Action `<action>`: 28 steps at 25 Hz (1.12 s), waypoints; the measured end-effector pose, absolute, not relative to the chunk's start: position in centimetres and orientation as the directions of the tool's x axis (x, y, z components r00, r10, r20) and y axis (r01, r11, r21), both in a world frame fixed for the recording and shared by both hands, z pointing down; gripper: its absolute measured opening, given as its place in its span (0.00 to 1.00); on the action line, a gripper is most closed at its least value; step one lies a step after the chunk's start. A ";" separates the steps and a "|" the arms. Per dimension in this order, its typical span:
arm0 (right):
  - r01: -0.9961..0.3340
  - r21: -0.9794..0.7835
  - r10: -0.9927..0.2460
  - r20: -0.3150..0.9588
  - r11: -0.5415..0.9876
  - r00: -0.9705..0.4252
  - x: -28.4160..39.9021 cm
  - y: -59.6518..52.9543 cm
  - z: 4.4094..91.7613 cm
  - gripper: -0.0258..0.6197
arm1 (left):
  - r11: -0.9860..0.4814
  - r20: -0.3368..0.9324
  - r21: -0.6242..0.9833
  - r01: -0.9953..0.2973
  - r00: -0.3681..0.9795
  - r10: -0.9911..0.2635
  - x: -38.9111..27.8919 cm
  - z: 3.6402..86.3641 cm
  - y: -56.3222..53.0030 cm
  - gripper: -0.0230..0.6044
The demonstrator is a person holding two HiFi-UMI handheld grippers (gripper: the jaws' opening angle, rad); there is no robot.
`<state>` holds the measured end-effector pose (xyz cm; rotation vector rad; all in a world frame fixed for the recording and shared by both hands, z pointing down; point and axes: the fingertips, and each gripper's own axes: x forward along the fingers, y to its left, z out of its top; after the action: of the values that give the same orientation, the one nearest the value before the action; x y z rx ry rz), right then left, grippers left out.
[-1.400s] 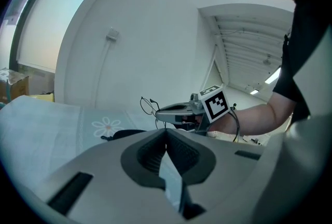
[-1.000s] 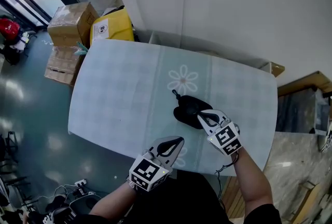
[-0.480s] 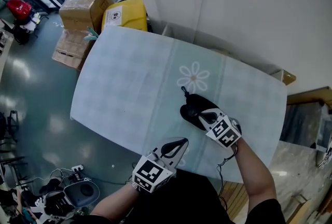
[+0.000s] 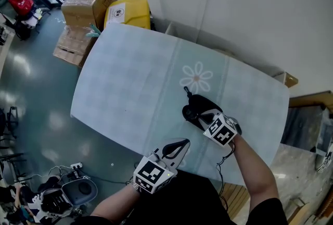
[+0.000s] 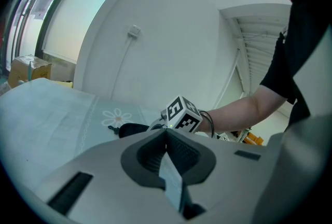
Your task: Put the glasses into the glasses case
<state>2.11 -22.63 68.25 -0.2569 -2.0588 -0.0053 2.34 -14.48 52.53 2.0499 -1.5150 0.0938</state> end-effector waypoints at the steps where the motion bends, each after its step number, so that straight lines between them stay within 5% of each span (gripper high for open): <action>1: 0.184 -0.108 0.182 0.874 0.977 -0.451 2.1 -22.6 68.4 0.09 | -0.183 0.386 0.409 -0.894 0.351 -0.853 2.3 52.5 -14.5 0.08; 17: 0.196 -0.139 0.211 0.881 0.971 -0.423 1.7 -22.4 68.9 0.09 | -0.174 0.394 0.400 -0.900 0.340 -0.854 1.7 52.4 -14.3 0.08; 28: 0.168 -0.107 0.173 0.875 0.980 -0.452 2.8 -22.4 68.0 0.19 | -0.182 0.393 0.374 -0.910 0.333 -0.857 3.0 51.6 -13.3 0.08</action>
<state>2.76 -22.42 68.03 -0.2405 -2.0482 0.0060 2.95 -13.31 51.57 2.0584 -1.5442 0.1263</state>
